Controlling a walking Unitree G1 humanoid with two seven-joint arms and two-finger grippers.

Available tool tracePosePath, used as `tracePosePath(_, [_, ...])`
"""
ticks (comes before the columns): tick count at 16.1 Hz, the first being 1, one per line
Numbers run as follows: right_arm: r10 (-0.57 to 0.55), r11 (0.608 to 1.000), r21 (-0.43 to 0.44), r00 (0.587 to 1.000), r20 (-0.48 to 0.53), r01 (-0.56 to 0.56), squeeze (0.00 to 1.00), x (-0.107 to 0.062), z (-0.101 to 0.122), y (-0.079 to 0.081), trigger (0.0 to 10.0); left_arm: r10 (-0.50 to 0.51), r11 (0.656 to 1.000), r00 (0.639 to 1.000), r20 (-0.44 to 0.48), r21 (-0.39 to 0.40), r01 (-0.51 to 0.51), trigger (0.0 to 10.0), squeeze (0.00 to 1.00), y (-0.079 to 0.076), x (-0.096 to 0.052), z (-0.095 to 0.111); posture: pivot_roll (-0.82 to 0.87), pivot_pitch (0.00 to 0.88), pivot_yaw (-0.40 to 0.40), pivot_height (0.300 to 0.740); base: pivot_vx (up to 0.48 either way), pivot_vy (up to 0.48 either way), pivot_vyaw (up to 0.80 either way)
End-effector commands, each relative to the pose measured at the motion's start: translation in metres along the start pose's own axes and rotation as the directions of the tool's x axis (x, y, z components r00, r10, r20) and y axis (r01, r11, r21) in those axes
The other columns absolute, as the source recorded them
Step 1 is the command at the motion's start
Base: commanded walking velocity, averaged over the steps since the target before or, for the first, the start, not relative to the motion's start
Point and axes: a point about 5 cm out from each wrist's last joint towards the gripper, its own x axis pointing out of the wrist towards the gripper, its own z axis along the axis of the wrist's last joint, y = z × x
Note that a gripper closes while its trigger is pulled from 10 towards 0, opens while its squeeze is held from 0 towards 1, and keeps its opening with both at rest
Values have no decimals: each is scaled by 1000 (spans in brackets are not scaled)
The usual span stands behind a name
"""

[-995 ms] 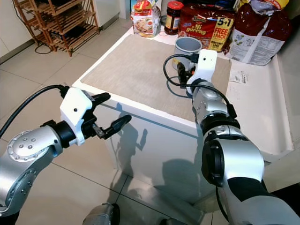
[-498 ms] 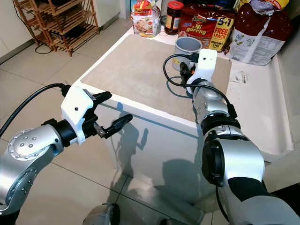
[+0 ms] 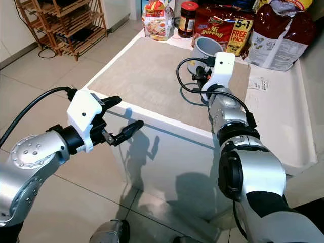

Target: Setting the table

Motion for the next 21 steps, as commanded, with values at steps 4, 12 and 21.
tracePosePath(4, [22, 1000, -11, 992, 122, -21, 0, 1, 21, 1, 0, 131, 991, 991, 9, 40, -131, 10000, 0, 16, 11, 0, 246, 26, -23, 740, 0, 0, 0])
tracePosePath(12, [54, 997, -67, 930, 364, -31, 0, -79, 31, 11, 10000, 264, 965, 965, -7, -12, -264, 10000, 0, 18, 21, -16, 136, 0, -2, 740, -202, 0, 0])
tracePosePath(21, [110, 986, -149, 961, 254, -73, 0, -133, 9, 28, 10000, 346, 938, 937, -50, -8, -347, 10000, 0, 21, 17, -35, 106, 12, 7, 740, -45, -107, 0])
